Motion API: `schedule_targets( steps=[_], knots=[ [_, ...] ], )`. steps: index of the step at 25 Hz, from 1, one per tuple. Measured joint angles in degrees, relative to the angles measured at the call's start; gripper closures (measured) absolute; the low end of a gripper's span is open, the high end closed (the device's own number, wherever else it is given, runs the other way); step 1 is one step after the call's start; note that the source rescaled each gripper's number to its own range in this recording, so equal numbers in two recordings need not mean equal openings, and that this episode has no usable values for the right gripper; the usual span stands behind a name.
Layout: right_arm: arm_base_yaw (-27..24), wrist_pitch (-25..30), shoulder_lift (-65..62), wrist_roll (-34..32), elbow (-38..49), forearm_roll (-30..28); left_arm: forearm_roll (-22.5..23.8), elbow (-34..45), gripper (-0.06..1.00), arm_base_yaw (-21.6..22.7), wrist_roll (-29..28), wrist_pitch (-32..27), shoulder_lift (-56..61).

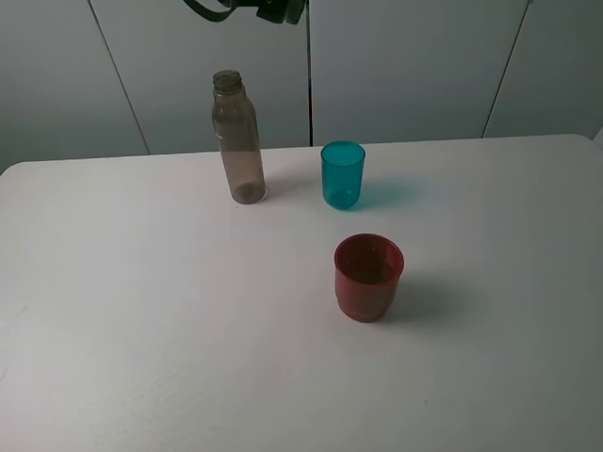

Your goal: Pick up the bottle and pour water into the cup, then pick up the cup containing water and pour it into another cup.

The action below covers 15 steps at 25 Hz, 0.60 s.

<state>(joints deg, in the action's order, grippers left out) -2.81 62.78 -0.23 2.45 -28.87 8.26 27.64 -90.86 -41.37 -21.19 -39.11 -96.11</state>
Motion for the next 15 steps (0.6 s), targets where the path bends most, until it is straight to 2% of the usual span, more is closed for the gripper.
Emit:
schedule_targets(
  steps=[2,6,15],
  knots=[
    [0.00,0.00,0.00,0.00,0.00,0.00,-2.00,0.00,-0.06,-0.04,2.37,-5.49,1.85],
    [0.00,0.00,0.00,0.00,0.00,0.00,-4.94,0.25,-0.06,-0.28,5.53,-12.72,5.36],
    [0.00,0.00,0.00,0.00,0.00,0.00,-8.08,8.37,-0.06,-0.32,6.33,-15.31,15.79]
  ],
)
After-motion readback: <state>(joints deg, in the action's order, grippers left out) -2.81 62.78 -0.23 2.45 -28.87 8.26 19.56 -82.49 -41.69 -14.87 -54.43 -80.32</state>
